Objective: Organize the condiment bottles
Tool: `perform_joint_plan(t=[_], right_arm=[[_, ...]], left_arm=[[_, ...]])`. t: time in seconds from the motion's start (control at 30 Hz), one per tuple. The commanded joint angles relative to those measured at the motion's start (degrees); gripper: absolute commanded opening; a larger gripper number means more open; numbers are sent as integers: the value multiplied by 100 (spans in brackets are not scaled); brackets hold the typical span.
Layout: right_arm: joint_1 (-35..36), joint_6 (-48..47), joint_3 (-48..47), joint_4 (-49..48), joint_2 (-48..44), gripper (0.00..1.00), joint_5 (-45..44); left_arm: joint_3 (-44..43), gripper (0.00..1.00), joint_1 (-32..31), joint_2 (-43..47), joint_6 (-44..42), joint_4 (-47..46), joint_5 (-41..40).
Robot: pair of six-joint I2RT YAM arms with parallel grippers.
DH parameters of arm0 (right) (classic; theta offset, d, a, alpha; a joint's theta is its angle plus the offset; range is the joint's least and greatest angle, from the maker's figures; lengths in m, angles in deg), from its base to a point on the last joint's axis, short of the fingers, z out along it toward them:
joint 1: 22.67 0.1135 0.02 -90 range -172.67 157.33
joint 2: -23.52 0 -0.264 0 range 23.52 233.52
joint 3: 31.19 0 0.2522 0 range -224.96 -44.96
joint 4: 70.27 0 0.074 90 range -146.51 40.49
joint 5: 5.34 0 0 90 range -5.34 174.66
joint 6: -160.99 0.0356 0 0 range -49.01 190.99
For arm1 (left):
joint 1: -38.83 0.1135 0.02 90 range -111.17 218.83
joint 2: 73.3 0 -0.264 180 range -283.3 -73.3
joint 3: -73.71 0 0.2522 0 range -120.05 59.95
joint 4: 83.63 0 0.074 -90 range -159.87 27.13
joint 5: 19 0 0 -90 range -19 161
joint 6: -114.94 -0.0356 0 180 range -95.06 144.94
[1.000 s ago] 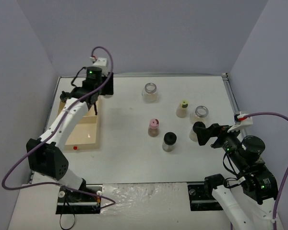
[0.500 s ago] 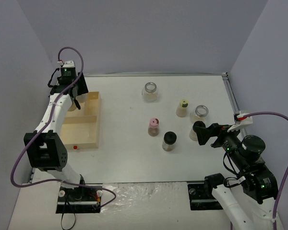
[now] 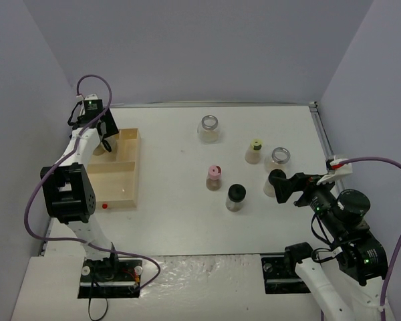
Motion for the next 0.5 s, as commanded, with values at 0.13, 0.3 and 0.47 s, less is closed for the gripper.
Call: perform_joint_plan(t=[0.13,0.3,0.47], right_arm=[[28,-78,-22,-307,47,100,20],[28,-61,40,-311,65,100,38],[23,-61,48,-315,47,100,24]], left_arm=[[-149,0,2,173,110,-1026,-58],[-39,0,-2,54,119,-1275,-7],[41,0,-16,-99,207,-1451,11]])
